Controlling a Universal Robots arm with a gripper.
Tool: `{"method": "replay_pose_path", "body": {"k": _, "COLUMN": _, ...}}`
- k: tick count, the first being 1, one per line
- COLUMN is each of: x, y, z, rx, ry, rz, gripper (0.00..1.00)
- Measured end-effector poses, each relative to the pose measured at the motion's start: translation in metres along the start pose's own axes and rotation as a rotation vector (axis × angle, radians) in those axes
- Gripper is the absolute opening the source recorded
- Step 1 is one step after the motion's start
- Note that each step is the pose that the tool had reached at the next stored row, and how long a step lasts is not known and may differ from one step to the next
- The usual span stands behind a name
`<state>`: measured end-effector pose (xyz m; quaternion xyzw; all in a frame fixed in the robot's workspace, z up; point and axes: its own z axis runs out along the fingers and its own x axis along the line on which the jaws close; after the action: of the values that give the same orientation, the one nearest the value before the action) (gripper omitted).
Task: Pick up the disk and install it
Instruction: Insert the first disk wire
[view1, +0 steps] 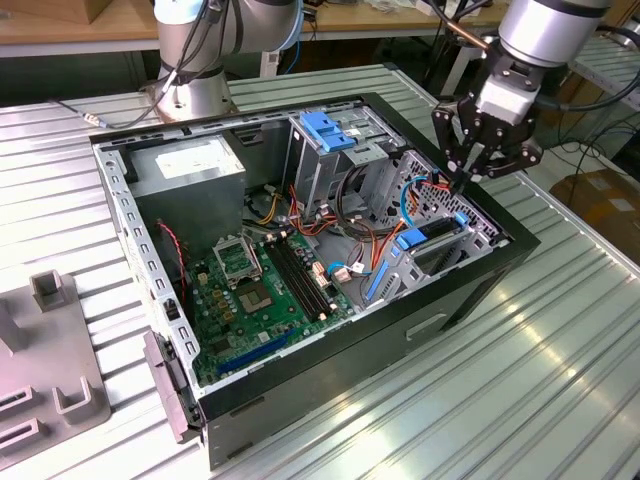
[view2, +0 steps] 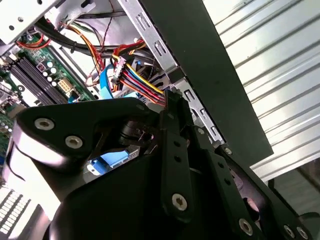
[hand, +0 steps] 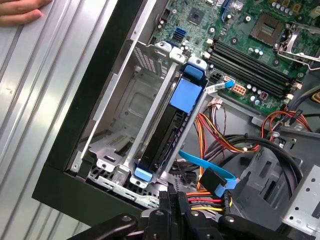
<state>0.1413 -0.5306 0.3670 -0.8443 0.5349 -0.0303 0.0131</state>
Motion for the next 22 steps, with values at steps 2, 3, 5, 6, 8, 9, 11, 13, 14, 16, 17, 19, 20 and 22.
{"method": "replay_pose_path", "body": {"k": 2, "x": -0.0003, "y": 0.0008, "z": 0.0000, "rx": -0.0004, "ry": 0.0006, "rz": 0.008, "gripper": 0.17}}
{"method": "replay_pose_path", "body": {"k": 3, "x": -0.0006, "y": 0.0013, "z": 0.0000, "rx": -0.0003, "ry": 0.0004, "rz": 0.008, "gripper": 0.17}}
{"method": "replay_pose_path", "body": {"k": 5, "x": -0.0007, "y": 0.0016, "z": 0.0000, "rx": -0.0003, "ry": 0.0005, "rz": 0.008, "gripper": 0.17}}
{"method": "replay_pose_path", "body": {"k": 6, "x": -0.0008, "y": 0.0016, "z": 0.0000, "rx": -0.0003, "ry": 0.0004, "rz": 0.008, "gripper": 0.17}}
{"method": "replay_pose_path", "body": {"k": 8, "x": -0.0008, "y": 0.0017, "z": 0.0000, "rx": -0.0003, "ry": 0.0004, "rz": 0.008, "gripper": 0.17}}
{"method": "replay_pose_path", "body": {"k": 9, "x": -0.0008, "y": 0.0017, "z": 0.0000, "rx": -0.0004, "ry": 0.0006, "rz": 0.008, "gripper": 0.17}}
{"method": "replay_pose_path", "body": {"k": 11, "x": -0.0008, "y": 0.0017, "z": 0.0000, "rx": -0.0006, "ry": 0.0011, "rz": 0.008, "gripper": 0.17}}
{"method": "replay_pose_path", "body": {"k": 13, "x": -0.0008, "y": 0.0016, "z": 0.0000, "rx": -0.0007, "ry": 0.0014, "rz": 0.008, "gripper": 0.17}}
{"method": "replay_pose_path", "body": {"k": 14, "x": -0.0008, "y": 0.0016, "z": 0.0000, "rx": -0.0007, "ry": 0.0014, "rz": 0.008, "gripper": 0.17}}
{"method": "replay_pose_path", "body": {"k": 16, "x": -0.0008, "y": 0.0017, "z": 0.0001, "rx": -0.0009, "ry": 0.0019, "rz": 0.016, "gripper": 0.17}}
{"method": "replay_pose_path", "body": {"k": 17, "x": -0.0008, "y": 0.0017, "z": 0.0002, "rx": -0.0014, "ry": 0.0025, "rz": 0.030, "gripper": 0.17}}
{"method": "replay_pose_path", "body": {"k": 19, "x": -0.0008, "y": 0.0017, "z": 0.0006, "rx": -0.0035, "ry": 0.0056, "rz": 0.086, "gripper": 0.17}}
{"method": "replay_pose_path", "body": {"k": 20, "x": -0.0008, "y": 0.0017, "z": 0.0007, "rx": -0.0043, "ry": 0.0067, "rz": 0.105, "gripper": 0.17}}
{"method": "replay_pose_path", "body": {"k": 22, "x": -0.0008, "y": 0.0017, "z": 0.0010, "rx": -0.0055, "ry": 0.0085, "rz": 0.136, "gripper": 0.17}}
